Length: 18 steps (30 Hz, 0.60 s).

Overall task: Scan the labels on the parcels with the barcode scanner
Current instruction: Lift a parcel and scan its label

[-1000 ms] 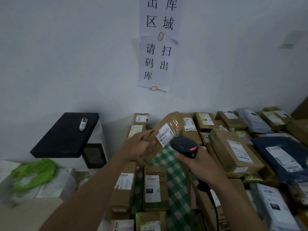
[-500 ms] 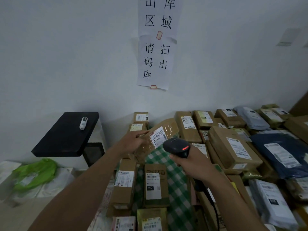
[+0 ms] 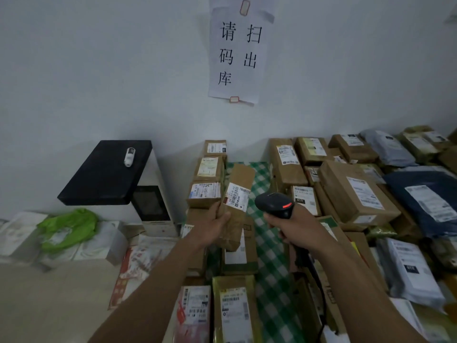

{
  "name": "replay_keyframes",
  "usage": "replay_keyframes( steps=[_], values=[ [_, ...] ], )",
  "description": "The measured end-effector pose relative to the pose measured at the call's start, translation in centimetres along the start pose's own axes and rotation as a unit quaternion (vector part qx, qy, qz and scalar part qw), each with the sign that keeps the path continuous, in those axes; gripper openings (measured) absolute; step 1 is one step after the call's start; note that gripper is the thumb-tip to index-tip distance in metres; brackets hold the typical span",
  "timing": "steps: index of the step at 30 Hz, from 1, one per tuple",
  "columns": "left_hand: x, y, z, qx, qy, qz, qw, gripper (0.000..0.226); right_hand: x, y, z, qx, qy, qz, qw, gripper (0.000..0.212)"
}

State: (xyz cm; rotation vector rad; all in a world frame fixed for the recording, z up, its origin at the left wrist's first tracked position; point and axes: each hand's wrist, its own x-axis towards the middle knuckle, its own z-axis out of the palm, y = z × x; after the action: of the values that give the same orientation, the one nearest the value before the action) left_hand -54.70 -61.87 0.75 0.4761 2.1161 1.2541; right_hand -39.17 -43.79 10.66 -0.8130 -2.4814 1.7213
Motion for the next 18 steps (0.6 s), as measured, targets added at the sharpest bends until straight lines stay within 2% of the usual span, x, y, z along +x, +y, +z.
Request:
replay_keyframes(
  steps=[3, 7, 12, 18],
  values=[
    [0.0, -2.2, 2.5, -0.030, -0.037, -0.046, 0.998, 0.053, 0.4, 0.9, 0.3, 0.005, -0.001, 0.026, 1.000, 0.020],
    [1.0, -3.2, 4.3, -0.079, -0.030, -0.082, 0.993, 0.052, 1.3, 1.8, 0.5, -0.001, 0.004, 0.053, 0.999, 0.015],
    [5.0, -1.8, 5.1, -0.091, -0.003, -0.053, 0.994, 0.061, 5.0, 2.0, 0.3, -0.007, 0.009, 0.076, 0.997, 0.002],
    [13.3, -2.1, 6.4, -0.114, 0.035, -0.020, 0.993, 0.046, 11.6, 2.6, -0.8, -0.001, 0.002, 0.091, 0.996, 0.005]
  ],
)
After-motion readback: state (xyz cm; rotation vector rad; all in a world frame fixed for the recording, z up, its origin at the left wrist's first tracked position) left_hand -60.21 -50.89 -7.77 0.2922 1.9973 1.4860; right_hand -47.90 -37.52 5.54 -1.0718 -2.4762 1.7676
